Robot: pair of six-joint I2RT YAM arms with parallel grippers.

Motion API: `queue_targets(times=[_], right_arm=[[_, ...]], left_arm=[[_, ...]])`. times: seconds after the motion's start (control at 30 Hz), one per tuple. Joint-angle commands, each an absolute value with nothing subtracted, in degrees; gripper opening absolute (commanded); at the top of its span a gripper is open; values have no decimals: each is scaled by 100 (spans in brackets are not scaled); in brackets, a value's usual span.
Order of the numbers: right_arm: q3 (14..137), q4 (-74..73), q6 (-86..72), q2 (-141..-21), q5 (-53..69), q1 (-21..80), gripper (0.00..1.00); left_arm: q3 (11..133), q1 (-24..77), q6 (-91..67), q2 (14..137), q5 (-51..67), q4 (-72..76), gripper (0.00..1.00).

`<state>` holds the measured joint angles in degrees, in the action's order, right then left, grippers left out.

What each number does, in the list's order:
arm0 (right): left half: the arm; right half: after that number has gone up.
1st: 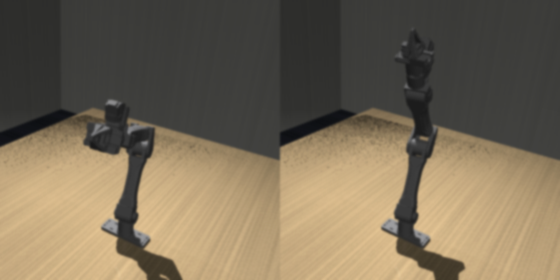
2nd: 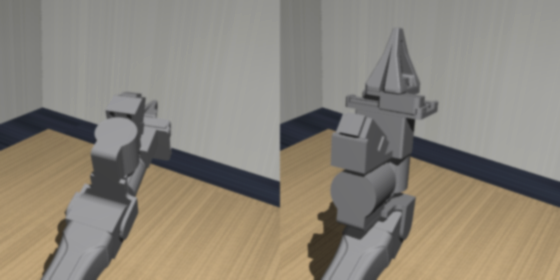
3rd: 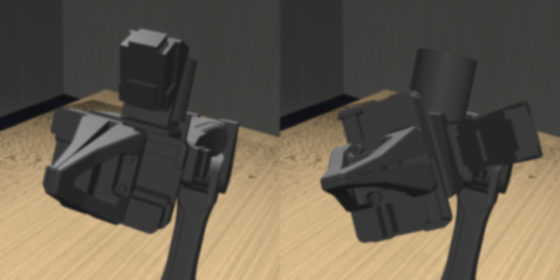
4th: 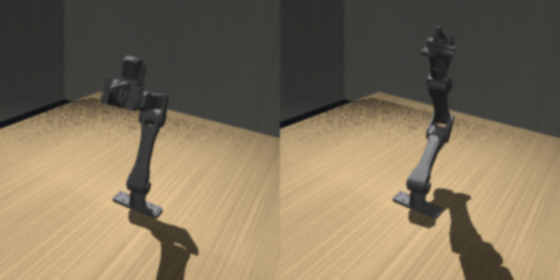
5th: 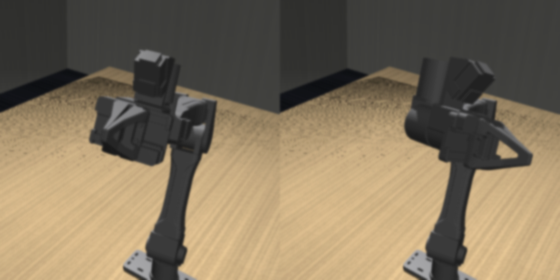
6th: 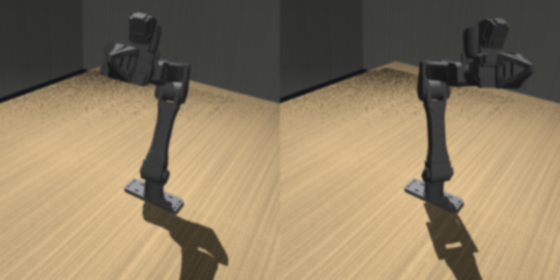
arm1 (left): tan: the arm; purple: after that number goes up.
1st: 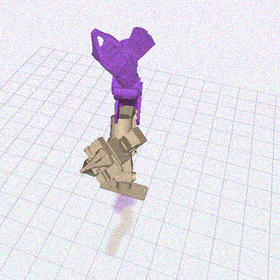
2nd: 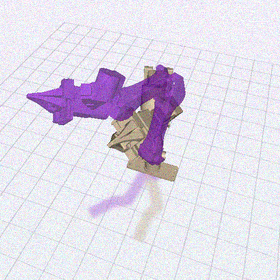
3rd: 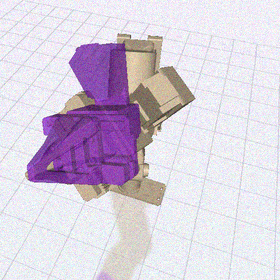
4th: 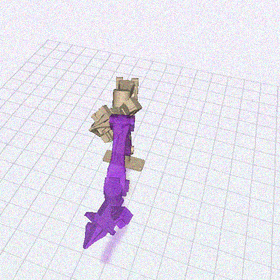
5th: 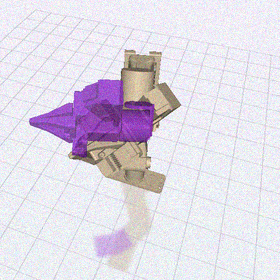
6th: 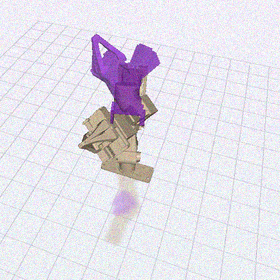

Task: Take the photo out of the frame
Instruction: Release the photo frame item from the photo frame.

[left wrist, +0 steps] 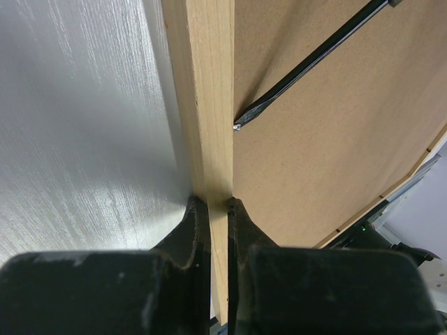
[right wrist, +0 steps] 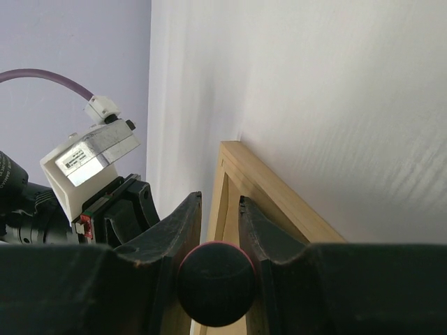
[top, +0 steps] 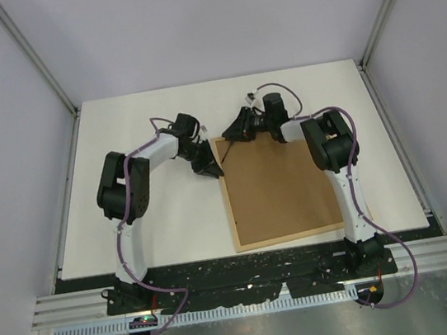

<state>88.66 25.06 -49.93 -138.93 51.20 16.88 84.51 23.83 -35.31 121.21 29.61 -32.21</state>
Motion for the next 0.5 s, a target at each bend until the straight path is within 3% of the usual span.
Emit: queue_targets(times=[0.0,0.17,0.47], right_arm=[[8359,2820,-5159,-13676,4992,1916,8],[8069,2865,-5344,-13290,4957,2223,8],[8330,1156,-4616,-12498,4369,2803,8]], left_arm=[[8306,2452,-3498,12129,2856,-3313,0],[8358,2452,-3516,12164,2874,-3331,0],[8350,2452,-3524,12120,2821,-3314,0]])
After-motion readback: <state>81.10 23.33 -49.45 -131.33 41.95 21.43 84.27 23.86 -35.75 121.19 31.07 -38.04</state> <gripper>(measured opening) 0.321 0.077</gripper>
